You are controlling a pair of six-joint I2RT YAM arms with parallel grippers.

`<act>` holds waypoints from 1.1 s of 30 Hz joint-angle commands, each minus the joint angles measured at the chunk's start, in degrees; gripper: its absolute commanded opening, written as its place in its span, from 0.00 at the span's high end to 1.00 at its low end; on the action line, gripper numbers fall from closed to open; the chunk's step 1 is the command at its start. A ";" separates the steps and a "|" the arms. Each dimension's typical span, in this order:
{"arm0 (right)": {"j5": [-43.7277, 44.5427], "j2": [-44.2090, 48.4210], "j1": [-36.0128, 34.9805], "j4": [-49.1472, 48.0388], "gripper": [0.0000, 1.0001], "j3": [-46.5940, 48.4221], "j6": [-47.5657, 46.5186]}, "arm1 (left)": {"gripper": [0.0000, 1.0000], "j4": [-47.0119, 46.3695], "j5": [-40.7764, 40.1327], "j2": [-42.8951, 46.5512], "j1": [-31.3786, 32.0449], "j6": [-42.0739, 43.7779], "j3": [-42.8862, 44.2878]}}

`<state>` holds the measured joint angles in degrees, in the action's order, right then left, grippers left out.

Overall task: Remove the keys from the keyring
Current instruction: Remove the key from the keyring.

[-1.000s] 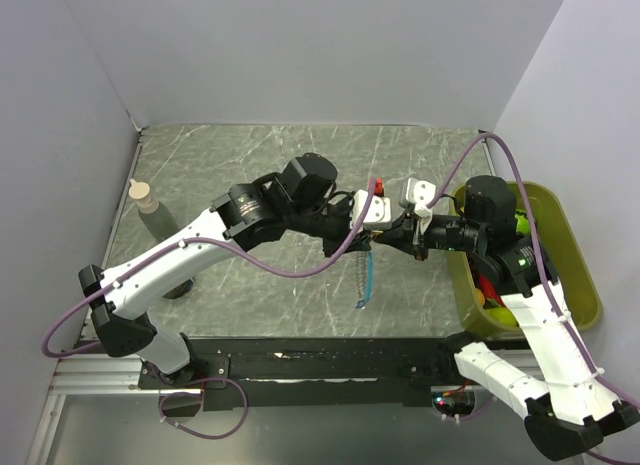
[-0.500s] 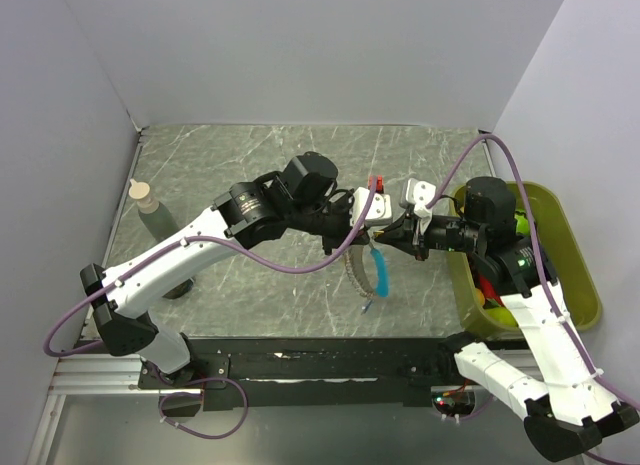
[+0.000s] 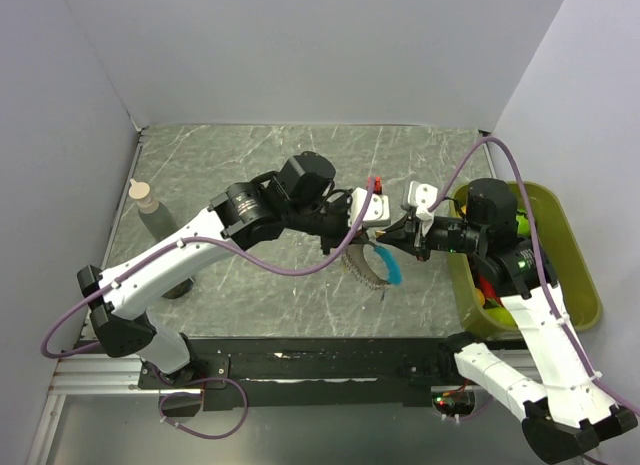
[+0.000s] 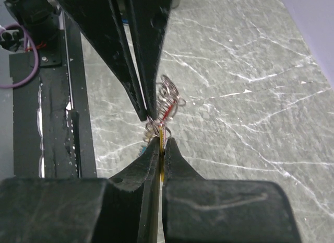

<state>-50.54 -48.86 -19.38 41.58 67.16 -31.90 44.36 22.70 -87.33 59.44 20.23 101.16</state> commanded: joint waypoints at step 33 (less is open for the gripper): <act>7.38 0.17 -4.97 -5.36 1.00 -6.68 -3.35 | 0.99 -2.17 4.99 2.43 -1.70 -0.72 1.67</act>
<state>-47.22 -50.19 -23.77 39.40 61.58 -35.29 45.28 25.80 -85.56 57.80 20.18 100.51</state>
